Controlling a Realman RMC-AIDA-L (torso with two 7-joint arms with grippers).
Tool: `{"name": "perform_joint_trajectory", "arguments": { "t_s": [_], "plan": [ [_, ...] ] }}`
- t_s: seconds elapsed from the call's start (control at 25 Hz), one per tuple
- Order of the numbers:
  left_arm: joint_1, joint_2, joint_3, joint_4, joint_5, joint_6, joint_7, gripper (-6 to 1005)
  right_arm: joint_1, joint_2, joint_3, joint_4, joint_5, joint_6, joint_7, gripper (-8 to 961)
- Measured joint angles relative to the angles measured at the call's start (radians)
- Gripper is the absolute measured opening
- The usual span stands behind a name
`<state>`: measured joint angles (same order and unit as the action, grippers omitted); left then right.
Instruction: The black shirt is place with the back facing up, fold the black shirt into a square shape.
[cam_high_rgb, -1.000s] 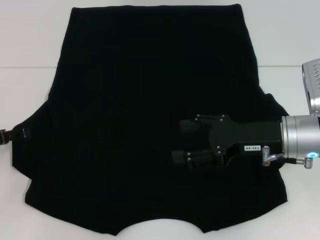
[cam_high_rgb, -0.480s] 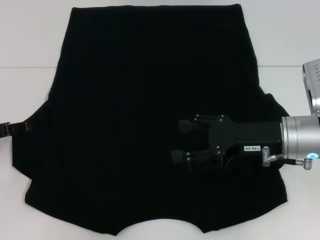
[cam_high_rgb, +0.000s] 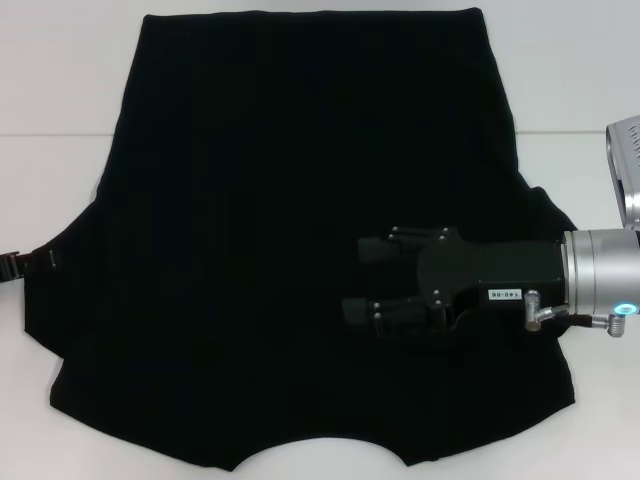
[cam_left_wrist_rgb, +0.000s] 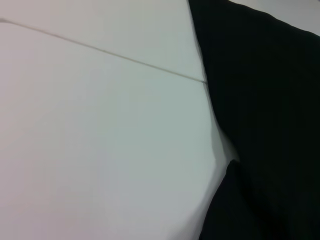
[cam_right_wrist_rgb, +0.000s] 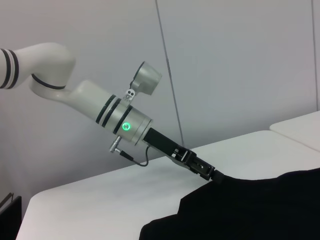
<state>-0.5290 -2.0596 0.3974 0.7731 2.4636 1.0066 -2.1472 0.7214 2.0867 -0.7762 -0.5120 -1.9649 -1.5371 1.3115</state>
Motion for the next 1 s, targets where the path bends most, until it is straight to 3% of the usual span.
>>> {"name": "perform_joint_trajectory", "arguments": {
  "t_s": [0.48, 1.0],
  "plan": [
    [0.002, -0.008, 0.08, 0.0, 0.001, 0.015, 0.001, 771, 0.001, -0.002, 0.001, -0.002, 0.003, 0.002, 0.0, 917],
    [-0.002, -0.008, 0.091, 0.006, 0.002, -0.018, 0.013, 751, -0.002, -0.005, 0.003, -0.004, 0.027, 0.0, -0.001, 916]
  ]
}}
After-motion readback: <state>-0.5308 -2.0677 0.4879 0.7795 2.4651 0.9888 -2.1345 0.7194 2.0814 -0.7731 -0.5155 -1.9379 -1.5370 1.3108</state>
